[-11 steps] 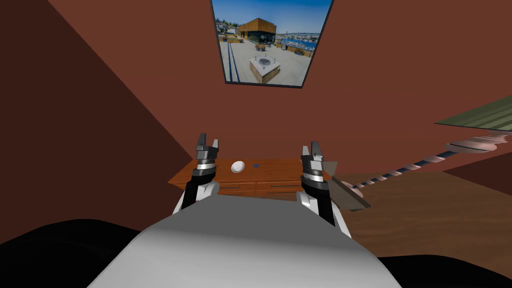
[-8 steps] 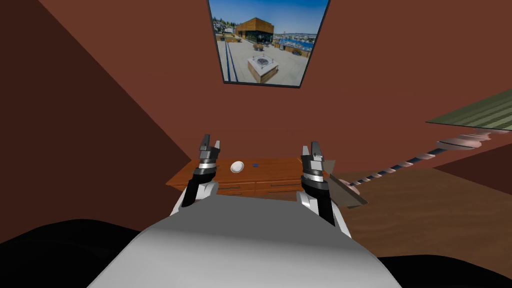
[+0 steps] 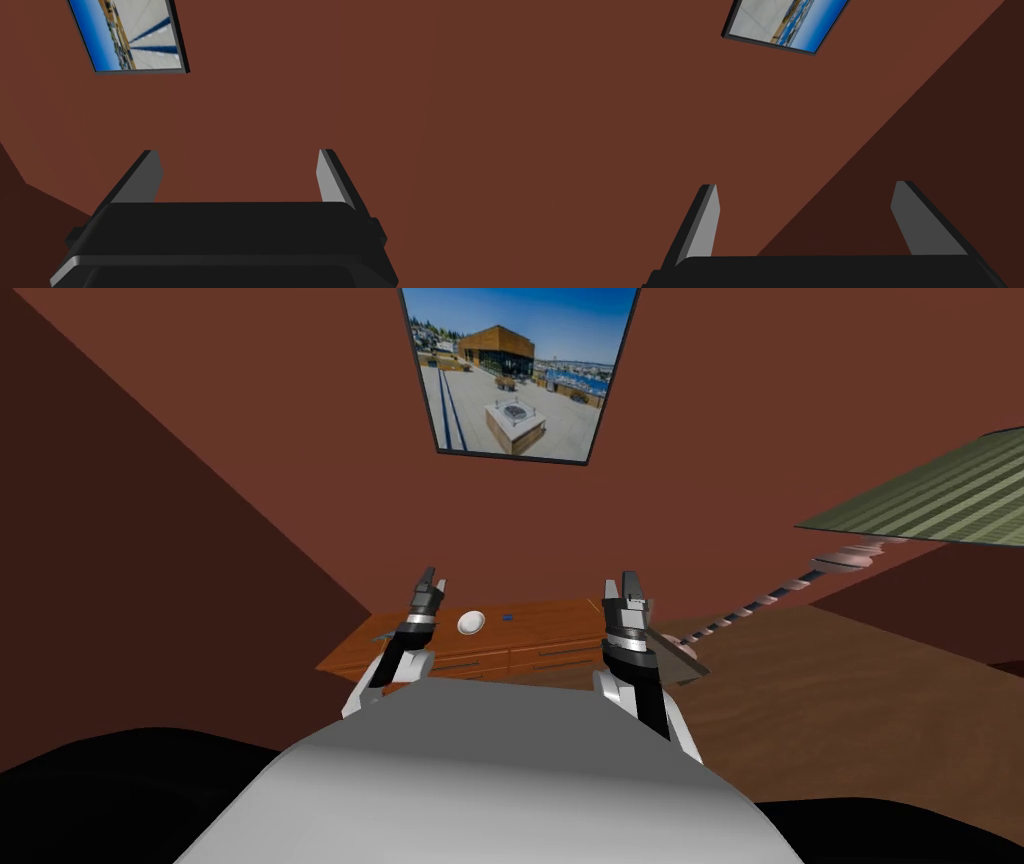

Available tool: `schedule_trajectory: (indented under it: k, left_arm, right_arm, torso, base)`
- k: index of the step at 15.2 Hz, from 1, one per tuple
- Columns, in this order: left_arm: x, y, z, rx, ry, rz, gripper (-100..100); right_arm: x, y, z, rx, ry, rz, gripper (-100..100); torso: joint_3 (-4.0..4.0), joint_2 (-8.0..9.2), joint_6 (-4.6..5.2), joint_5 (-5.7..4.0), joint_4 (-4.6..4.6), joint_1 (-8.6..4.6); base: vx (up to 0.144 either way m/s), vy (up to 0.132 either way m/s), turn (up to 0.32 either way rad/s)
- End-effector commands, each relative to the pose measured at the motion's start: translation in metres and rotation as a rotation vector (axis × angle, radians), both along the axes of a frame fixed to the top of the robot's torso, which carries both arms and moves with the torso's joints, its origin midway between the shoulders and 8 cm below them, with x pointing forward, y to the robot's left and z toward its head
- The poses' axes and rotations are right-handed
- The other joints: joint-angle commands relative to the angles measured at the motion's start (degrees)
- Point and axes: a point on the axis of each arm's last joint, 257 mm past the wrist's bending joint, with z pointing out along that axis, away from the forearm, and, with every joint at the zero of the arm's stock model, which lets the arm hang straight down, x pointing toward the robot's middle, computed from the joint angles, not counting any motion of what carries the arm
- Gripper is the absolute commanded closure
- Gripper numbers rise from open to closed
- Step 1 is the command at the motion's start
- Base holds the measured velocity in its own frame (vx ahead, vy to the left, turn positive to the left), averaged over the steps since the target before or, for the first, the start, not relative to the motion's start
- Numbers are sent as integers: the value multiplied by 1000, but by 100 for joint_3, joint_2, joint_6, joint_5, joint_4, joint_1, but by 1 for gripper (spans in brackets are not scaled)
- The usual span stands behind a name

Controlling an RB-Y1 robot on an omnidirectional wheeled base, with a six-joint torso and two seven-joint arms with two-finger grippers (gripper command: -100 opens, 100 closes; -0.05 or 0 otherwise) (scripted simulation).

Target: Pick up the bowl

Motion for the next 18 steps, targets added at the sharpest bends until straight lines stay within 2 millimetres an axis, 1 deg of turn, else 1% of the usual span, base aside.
schedule_trajectory:
  k: [1,2,4,5,6,7,8,9,10,11,12,13,14,15,16,17,18]
  left_arm:
    - [13,9,-18,5,54,14,-100]
    - [21,16,-31,9,92,25,-100]
    - [22,17,-35,8,101,27,-100]
    - [29,26,-52,9,150,42,-100]
    - [29,26,-52,9,150,42,-100]
    - [36,34,-64,9,189,55,-100]
    - [37,36,-70,7,201,58,-100]
    - [43,45,-83,6,242,74,-100]
    - [44,46,-89,4,253,76,-100]
    - [49,56,-102,1,295,93,-100]
    - [50,57,-108,-1,306,95,-100]
    - [50,57,-108,-1,306,95,-100]
    - [54,68,-126,-8,356,114,-100]
    - [55,69,-128,-8,360,115,-100]
    - [58,80,-145,-17,409,135,-100]
    - [58,80,-148,-18,415,136,-100]
    - [62,91,-162,-27,457,155,-100]
  right_arm:
    - [0,0,0,0,0,0,0]
    - [0,0,0,0,0,0,0]
    - [0,0,0,0,0,0,0]
    - [0,0,0,0,0,0,0]
    - [0,0,0,0,0,0,0]
    - [0,0,0,0,0,0,0]
    - [0,0,0,0,0,0,0]
    - [0,0,0,0,0,0,0]
    - [0,0,0,0,0,0,0]
    - [0,0,0,0,0,0,0]
    - [0,0,0,0,0,0,0]
    - [0,0,0,0,0,0,0]
    - [0,0,0,0,0,0,0]
    - [0,0,0,0,0,0,0]
    - [0,0,0,0,0,0,0]
    - [0,0,0,0,0,0,0]
    - [0,0,0,0,0,0,0]
  torso:
    - [0,0,0,0,0,0]
    - [-1,-2,2,0,-1,-2]
    - [0,0,3,0,0,0]
    - [-1,-1,0,-1,0,-1]
    - [-1,-2,2,-1,-1,-2]
    - [-2,-3,1,-1,-1,-2]
    - [-2,-3,3,0,-1,-1]
    - [-2,-2,2,0,-1,-1]
    - [-1,-1,2,0,-1,1]
    - [-1,0,1,0,-1,1]
    - [0,0,2,0,0,1]
    - [0,0,1,0,0,1]
    - [-1,-1,0,0,0,-1]
    - [-1,-2,2,0,-1,-2]
    - [-1,-2,1,-1,0,-2]
    - [-1,0,2,0,-1,-1]
    - [0,0,2,0,0,0]
  base:
    - [-15,14,-75]
    - [-24,19,-189]
    - [-20,22,-102]
    - [-14,18,-89]
    - [-14,17,-101]
    - [-16,21,-140]
    - [-19,23,-128]
    - [-21,24,-169]
    - [-24,24,-135]
    - [-26,23,-142]
    - [-25,24,-118]
    - [-19,16,-38]
    - [-19,12,-108]
    - [-19,15,-123]
    - [-25,21,-164]
    - [-28,23,-145]
    - [-28,26,-145]
